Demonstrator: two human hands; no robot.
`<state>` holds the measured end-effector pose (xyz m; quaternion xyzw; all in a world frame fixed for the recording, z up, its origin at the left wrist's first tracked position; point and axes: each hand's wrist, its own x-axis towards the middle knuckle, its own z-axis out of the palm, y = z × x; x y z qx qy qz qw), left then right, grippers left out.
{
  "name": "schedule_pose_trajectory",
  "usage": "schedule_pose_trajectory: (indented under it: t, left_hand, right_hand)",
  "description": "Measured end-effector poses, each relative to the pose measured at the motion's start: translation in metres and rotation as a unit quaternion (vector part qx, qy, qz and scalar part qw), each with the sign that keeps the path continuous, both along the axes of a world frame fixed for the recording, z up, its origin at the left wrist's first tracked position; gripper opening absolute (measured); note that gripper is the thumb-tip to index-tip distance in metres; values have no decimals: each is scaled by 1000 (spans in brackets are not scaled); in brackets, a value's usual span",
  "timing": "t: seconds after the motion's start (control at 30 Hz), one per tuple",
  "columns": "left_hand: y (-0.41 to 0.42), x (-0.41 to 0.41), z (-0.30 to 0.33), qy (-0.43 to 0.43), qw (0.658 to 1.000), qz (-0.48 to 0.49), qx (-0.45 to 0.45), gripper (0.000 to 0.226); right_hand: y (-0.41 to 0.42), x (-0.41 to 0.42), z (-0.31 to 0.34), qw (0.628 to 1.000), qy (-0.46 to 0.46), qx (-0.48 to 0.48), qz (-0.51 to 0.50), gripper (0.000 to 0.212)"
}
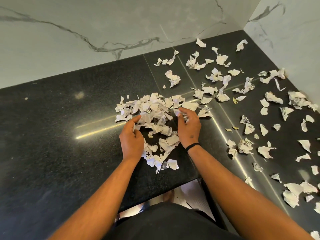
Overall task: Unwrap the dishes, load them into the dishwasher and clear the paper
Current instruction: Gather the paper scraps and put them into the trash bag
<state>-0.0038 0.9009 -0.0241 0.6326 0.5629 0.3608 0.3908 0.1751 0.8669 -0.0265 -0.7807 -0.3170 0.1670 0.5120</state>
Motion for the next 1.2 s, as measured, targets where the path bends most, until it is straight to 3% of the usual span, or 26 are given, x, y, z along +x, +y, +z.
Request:
schedule_pose_trajectory:
  t: [0.13, 0.23, 0.33, 0.43, 0.53, 0.7, 0.8, 1.0, 1.1, 1.2]
  left_hand:
    - [8, 3, 10, -50, 998, 43, -22, 52]
    - [11, 4, 12, -46, 999, 29, -6, 49]
    - [12, 9, 10, -10, 998, -24, 52, 42]
    - [19, 12, -4, 114, 980, -37, 162, 37]
    - [29, 9, -10, 201, 969, -35, 138, 53]
    - [40, 8, -22, 240, 956, -146, 82, 65]
    - [43, 9, -27, 215, 963, -144, 79, 58]
    - [48, 20, -19, 138, 973, -121, 138, 24]
    - [49, 22, -13, 103, 982, -93, 131, 23]
    - [50, 26, 0, 48, 992, -45, 108, 19]
  right_hand:
    - [0, 9, 8, 985, 157, 17, -63, 18]
    - [-1, 9, 9, 983, 169, 21, -62, 17]
    - [-1, 0, 4, 996, 83, 9, -19, 21]
    - [5, -10, -2, 999, -32, 3, 27, 25]
    - [10, -18, -12, 987, -137, -36, 81, 42]
    - [11, -29, -27, 938, -272, -127, 176, 68]
    - [16, -29, -30, 928, -299, -123, 184, 64]
    - [28, -25, -27, 925, -322, -76, 186, 38]
    - [35, -18, -26, 948, -271, -31, 163, 29]
    - [41, -16, -12, 986, -151, 5, 76, 21]
